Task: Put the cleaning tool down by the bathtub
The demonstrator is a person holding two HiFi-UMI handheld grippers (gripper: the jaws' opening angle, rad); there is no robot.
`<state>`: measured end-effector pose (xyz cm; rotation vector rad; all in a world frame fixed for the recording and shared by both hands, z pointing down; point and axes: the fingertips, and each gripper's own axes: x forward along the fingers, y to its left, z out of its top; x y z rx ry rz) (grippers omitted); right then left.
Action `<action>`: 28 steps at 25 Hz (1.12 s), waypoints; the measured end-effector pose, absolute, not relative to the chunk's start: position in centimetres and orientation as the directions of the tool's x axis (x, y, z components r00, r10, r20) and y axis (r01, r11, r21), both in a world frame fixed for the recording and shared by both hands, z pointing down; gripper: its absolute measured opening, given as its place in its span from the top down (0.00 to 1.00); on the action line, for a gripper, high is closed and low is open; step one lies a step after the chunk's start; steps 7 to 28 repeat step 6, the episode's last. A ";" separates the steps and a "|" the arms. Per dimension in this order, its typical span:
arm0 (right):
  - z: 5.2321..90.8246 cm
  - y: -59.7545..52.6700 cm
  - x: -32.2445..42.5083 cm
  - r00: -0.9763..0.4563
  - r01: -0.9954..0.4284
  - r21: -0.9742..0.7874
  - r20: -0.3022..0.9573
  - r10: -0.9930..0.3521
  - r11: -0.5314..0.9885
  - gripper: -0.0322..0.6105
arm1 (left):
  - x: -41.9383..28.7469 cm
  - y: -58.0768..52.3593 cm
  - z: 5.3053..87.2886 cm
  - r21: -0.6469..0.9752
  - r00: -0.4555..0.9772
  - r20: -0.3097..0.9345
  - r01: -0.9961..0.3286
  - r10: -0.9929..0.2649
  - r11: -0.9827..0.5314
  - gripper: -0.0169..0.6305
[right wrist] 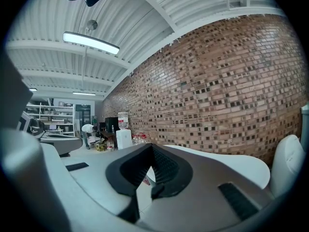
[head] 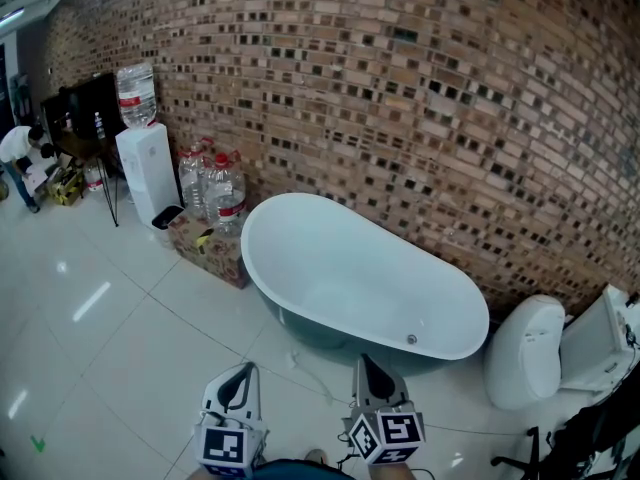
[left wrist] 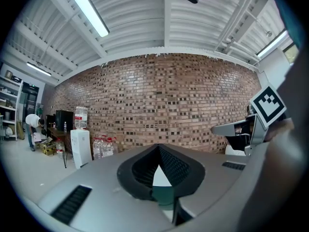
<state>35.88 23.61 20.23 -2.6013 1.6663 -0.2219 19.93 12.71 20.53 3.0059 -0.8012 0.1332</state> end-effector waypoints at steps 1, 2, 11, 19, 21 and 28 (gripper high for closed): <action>20.3 23.6 35.8 0.410 -0.901 -0.113 0.098 -0.907 -0.420 0.93 | 19.9 12.7 20.6 0.004 0.864 0.090 -0.498 -0.495 -0.867 0.97; 20.4 23.6 35.8 0.409 -0.901 -0.112 0.100 -0.907 -0.419 0.93 | 19.9 12.8 20.7 0.002 0.864 0.091 -0.497 -0.495 -0.868 0.97; 20.5 23.7 36.0 0.409 -0.901 -0.107 0.106 -0.906 -0.420 0.93 | 20.2 12.8 20.8 0.003 0.867 0.091 -0.492 -0.490 -0.870 0.97; 20.5 23.7 36.0 0.409 -0.901 -0.107 0.106 -0.906 -0.420 0.93 | 20.2 12.8 20.8 0.003 0.867 0.091 -0.492 -0.490 -0.870 0.97; 20.5 23.7 36.0 0.409 -0.901 -0.107 0.106 -0.906 -0.420 0.93 | 20.2 12.8 20.8 0.003 0.867 0.091 -0.492 -0.490 -0.870 0.97; 20.5 23.7 36.0 0.409 -0.901 -0.107 0.106 -0.906 -0.420 0.93 | 20.2 12.8 20.8 0.003 0.867 0.091 -0.492 -0.490 -0.870 0.97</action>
